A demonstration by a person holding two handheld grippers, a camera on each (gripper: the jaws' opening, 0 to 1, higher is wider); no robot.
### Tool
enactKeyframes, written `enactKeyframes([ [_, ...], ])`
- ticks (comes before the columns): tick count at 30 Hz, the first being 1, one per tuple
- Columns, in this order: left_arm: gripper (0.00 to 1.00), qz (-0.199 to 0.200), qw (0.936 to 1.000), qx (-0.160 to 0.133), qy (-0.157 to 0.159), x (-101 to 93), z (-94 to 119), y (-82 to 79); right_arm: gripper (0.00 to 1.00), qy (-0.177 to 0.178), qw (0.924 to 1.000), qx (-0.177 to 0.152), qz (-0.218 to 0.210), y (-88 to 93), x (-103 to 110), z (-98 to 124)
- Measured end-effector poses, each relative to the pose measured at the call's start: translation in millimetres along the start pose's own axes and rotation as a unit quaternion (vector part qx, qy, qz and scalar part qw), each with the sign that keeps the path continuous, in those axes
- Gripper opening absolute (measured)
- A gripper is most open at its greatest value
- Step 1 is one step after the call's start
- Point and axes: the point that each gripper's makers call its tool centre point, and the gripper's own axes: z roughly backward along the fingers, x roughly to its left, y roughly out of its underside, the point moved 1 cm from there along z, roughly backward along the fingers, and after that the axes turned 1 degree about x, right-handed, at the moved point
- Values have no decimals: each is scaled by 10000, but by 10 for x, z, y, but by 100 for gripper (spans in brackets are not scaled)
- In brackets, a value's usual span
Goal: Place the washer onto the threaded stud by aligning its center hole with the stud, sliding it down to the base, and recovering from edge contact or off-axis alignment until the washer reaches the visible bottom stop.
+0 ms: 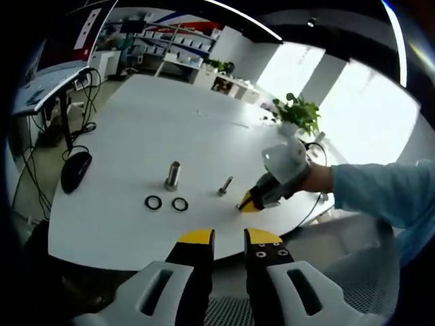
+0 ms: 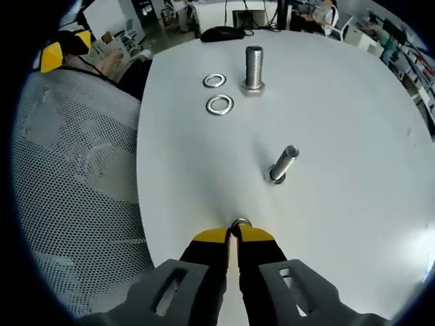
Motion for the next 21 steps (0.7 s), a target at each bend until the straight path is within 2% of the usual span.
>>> enactKeyframes([
  [5,15,8,10000,26,7,-3,-3,11,6,68,9999,63,109,11,-18,9],
  [13,15,11,10000,34,19,3,-12,1,6,143,9997,-25,170,-4,-55,31],
  [15,15,15,10000,34,23,2,-11,3,12,79,9998,30,187,14,-38,19],
  [17,15,25,10000,6,16,6,-9,-6,28,86,9998,59,192,17,-36,22],
  [18,15,27,10000,-8,15,6,-8,-10,31,120,9997,31,228,2,-39,42],
  [21,15,37,10000,-49,8,8,-3,-21,26,100,9993,-16,353,-30,-46,91],
])
